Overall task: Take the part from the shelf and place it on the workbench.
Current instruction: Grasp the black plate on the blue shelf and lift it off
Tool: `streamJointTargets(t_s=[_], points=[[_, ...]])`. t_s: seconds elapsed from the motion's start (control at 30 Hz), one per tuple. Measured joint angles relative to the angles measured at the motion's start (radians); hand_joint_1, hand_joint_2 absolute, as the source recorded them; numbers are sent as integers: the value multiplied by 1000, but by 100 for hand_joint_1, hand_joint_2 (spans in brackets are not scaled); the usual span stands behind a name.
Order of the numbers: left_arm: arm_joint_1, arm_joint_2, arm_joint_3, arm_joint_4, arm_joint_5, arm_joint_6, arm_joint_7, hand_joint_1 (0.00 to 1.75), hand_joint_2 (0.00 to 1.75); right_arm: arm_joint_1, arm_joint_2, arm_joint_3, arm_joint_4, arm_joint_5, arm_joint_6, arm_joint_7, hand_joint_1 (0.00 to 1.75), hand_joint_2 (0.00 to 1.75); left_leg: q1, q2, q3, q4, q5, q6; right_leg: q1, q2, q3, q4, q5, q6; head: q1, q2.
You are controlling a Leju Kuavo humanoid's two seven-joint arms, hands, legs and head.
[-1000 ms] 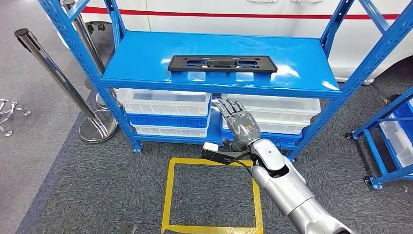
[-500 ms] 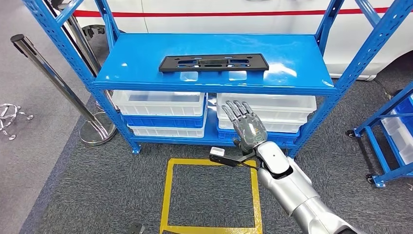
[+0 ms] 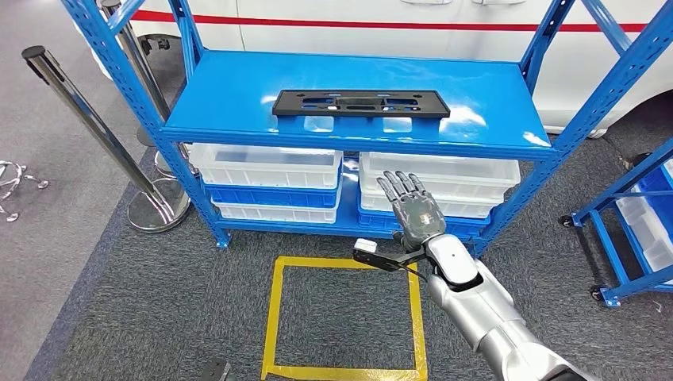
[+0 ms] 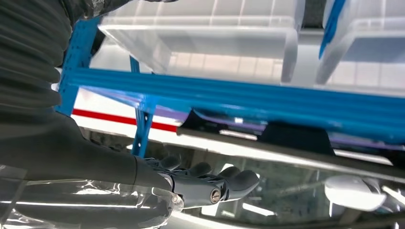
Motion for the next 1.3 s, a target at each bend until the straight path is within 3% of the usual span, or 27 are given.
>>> streamJointTargets(t_s=[0.07, 0.13, 0.3, 0.37, 0.43, 0.47, 0.5, 0.57, 0.63, 0.77, 0.83, 0.87, 0.93, 1.0, 1.03, 1.1, 1.17, 1.2, 1.3], points=[[1, 0, 0, 0, 4, 0, 0, 0, 0, -2, 0, -4, 1, -3, 10, 0, 0, 175, 2, -1, 2, 11, -10, -7, -7, -2, 49, -103, 61, 5, 0, 0], [1, 0, -1, 0, 9, -1, 1, 0, 0, -5, 0, -8, -1, -13, 27, -1, 0, 175, 0, -2, -2, 30, -25, -19, -8, -2, 99, -201, 88, 3, 0, 0], [1, 0, -5, 0, 15, 0, 6, 0, 0, -3, 0, -17, -16, -39, 51, -3, 0, 175, 1, -2, -3, 55, -50, -44, -6, 2, 122, -223, 69, -29, -1, 0], [0, 0, -7, 0, 16, 0, 8, 0, 0, -3, 2, -18, -26, -44, 52, -2, 0, 175, 4, -1, -48, 142, -80, -54, -7, 2, 138, -225, 59, -40, -1, 0], [1, 0, -9, 0, 17, 0, 10, 0, 0, -2, 4, -19, -31, -51, 51, -2, 0, 175, 6, -1, -135, 275, -109, -59, -5, 3, 154, -225, 44, -44, -1, 0], [4, 0, -9, 0, 18, 0, 11, 0, 0, 1, 4, -19, -31, -52, 51, -1, 0, 175, 6, -1, -170, 315, -104, -58, -3, 3, 165, -225, 36, -44, -2, 0], [6, 0, -9, 0, 18, 0, 12, 0, 0, 2, 4, -19, -32, -53, 51, -1, 0, 175, 6, -1, -189, 320, -81, -56, -2, 4, 176, -225, 26, -44, -1, 0], [8, 1, -10, 0, 19, 2, 13, 0, 0, 3, 5, -19, -37, -61, 51, -1, 0, 175, 2, -1, -171, 220, 14, -45, -2, 7, 204, -225, 6, -42, -1, 0], [7, 1, -10, 0, 21, 3, 14, 0, 0, 4, 6, -21, -43, -74, 52, -5, 0, 175, -8, -2, -129, 107, 75, -30, -3, 9, 227, -235, -11, -36, -1, 0], [8, 4, -17, 0, 26, 5, 16, 0, 0, 13, 8, -24, -51, -75, 40, -9, 0, 175, -17, -2, -67, 15, 53, -3, -4, 7, 248, -249, 1, -13, -1, 0], [10, 3, -20, 0, 26, 6, 16, 0, 0, 14, 7, -25, -55, -63, 22, -8, 0, 175, -13, -3, -32, -13, 46, 4, -4, 4, 226, -196, 11, -8, 0, 0], [9, 3, -22, 0, 26, 6, 16, 0, 0, 14, 7, -25, -56, -56, 11, -8, 0, 175, -11, -3, -17, -21, 42, 8, -4, 4, 195, -148, 2, -8, 0, 0], [7, 3, -24, 0, 26, 6, 16, 0, 0, 22, 6, -26, -56, -45, -4, -6, 0, 175, -12, -4, 7, -24, 25, 13, -4, 4, 116, -50, -41, -5, 0, 0], [8, 2, -25, 0, 25, 7, 16, 0, 0, 36, 4, -26, -57, -36, -8, -3, 0, 175, -11, -6, 32, -22, 4, 12, -6, 3, 57, -22, -68, 2, 0, 0], [10, 2, -26, 0, 25, 7, 16, 0, 0, 39, 4, -27, -57, -34, -9, -2, 0, 175, -10, -7, 45, -18, -9, 9, -9, 3, 47, -48, -50, 5, 1, 0], [11, 2, -29, 0, 25, 8, 16, 0, 0, 43, 3, -30, -60, -33, -11, -1, 0, 175, -8, -7, 66, -4, -39, 1, -14, 0, 50, -149, 53, 9, 1, 0], [9, 2, -32, 0, 25, 8, 17, 0, 0, 47, 2, -35, -63, -34, -11, 0, 0, 175, -7, -9, 69, 18, -66, -13, -11, -3, 50, -214, 126, 0, 1, 0], [8, 2, -33, 0, 25, 8, 17, 0, 0, 50, 2, -36, -65, -35, -10, 0, 0, 175, -7, -9, 67, 27, -76, -20, -7, -3, 46, -219, 136, -8, 1, 0], [8, 2, -35, 0, 25, 10, 18, 0, 0, 53, -1, -41, -78, -36, -8, 0, 0, 175, -4, -8, 61, 48, -87, -35, -4, 0, 54, -218, 130, -28, 0, 0]])
